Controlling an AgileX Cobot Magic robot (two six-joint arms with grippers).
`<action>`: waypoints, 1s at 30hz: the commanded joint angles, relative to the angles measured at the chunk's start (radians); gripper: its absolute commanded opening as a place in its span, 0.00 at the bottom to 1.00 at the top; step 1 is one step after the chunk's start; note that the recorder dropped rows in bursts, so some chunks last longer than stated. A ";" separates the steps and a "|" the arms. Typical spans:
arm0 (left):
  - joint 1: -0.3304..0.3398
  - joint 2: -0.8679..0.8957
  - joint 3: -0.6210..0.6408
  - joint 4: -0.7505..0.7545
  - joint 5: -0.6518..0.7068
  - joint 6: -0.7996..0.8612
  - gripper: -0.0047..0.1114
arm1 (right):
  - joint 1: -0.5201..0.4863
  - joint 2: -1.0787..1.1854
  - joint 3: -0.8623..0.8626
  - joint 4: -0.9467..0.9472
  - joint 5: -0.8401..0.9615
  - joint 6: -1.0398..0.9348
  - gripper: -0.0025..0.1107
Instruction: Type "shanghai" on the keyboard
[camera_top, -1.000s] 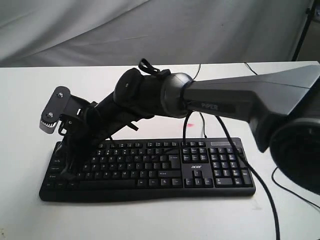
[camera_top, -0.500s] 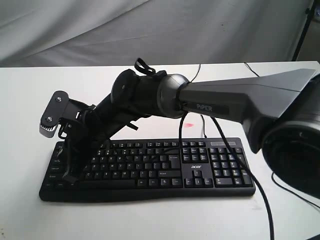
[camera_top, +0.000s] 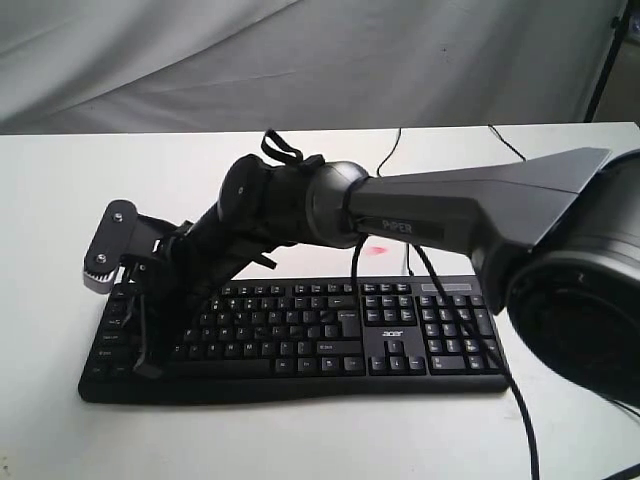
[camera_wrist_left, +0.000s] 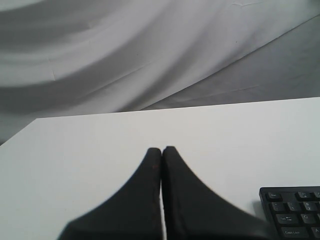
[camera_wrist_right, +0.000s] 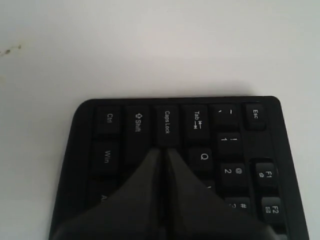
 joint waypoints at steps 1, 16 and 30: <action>-0.004 0.003 0.005 -0.001 -0.003 -0.003 0.05 | 0.001 -0.003 -0.006 -0.017 -0.006 -0.001 0.02; -0.004 0.003 0.005 -0.001 -0.003 -0.003 0.05 | 0.001 0.009 -0.006 -0.058 -0.015 -0.003 0.02; -0.004 0.003 0.005 -0.001 -0.003 -0.003 0.05 | 0.001 0.007 -0.006 -0.073 -0.015 -0.006 0.02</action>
